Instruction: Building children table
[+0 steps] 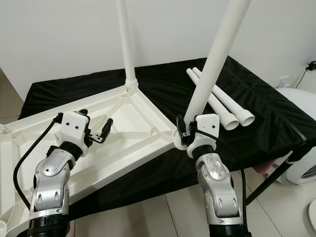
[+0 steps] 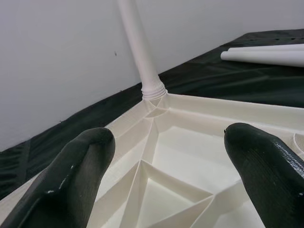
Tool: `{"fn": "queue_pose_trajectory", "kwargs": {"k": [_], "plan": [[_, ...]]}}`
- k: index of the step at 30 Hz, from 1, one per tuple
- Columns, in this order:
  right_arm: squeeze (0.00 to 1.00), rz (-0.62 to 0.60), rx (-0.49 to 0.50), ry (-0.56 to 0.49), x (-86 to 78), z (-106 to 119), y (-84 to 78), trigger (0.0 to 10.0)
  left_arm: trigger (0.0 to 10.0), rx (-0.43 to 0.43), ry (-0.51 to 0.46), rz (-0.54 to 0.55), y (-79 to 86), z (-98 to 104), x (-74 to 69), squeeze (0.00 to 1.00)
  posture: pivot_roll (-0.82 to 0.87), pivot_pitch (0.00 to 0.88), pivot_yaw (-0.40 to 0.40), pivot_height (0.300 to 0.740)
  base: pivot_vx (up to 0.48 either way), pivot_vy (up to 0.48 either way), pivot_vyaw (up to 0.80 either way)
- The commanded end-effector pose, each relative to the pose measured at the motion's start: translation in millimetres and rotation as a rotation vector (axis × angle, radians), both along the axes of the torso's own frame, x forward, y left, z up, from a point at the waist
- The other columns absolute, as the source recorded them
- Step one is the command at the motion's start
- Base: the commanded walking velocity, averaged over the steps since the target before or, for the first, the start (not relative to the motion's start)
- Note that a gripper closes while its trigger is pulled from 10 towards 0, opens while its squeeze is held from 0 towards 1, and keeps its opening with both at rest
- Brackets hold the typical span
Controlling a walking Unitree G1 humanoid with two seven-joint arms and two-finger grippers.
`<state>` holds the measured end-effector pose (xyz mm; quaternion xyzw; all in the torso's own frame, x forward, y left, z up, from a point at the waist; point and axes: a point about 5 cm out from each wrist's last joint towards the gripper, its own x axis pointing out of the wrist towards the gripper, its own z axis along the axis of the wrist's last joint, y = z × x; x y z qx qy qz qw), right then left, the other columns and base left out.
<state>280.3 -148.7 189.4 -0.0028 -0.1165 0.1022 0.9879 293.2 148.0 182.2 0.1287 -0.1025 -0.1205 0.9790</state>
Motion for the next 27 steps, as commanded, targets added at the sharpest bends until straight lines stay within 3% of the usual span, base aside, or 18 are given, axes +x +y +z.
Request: {"fn": "queue_pose_trajectory", "kwargs": {"k": [1, 14, 18, 21, 27], "plan": [[0.0, 0.047, 0.007, -0.021, -4.2, 3, 7.2, 10.0, 10.0, -0.122, -0.076, 0.348, 10.6, -1, -4.8, 0.0, -0.09, 0.018, 0.061, 0.74, 0.0, 0.0, 0.0], [0.0, 0.082, -0.007, -0.004, -7.7, -3, 11.6, 10.0, 10.0, -0.112, -0.041, 0.334, 10.7, -11, -10.1, 0.0, -0.08, 0.022, 0.057, 0.74, 0.0, 0.0, 0.0], [0.0, 0.077, -0.006, -0.004, -7.9, -4, 9.5, 10.0, 10.0, -0.105, -0.01, 0.333, 14.5, -21, -14.0, 0.0, -0.09, 0.022, 0.061, 0.74, 0.0, 0.0, 0.0], [0.0, 0.066, -0.006, -0.018, -6.5, -3, 5.7, 10.0, 10.0, -0.06, 0.036, 0.327, 21.3, -42, -19.3, 0.0, -0.09, 0.022, 0.065, 0.74, 0.0, 0.0, 0.0], [0.0, 0.058, -0.009, -0.029, -4.7, -1, 2.6, 10.0, 10.0, -0.05, 0.06, 0.31, 23.4, -48, -21.1, 0.0, -0.09, 0.027, 0.068, 0.74, 0.0, 0.0, 0.0]]}}
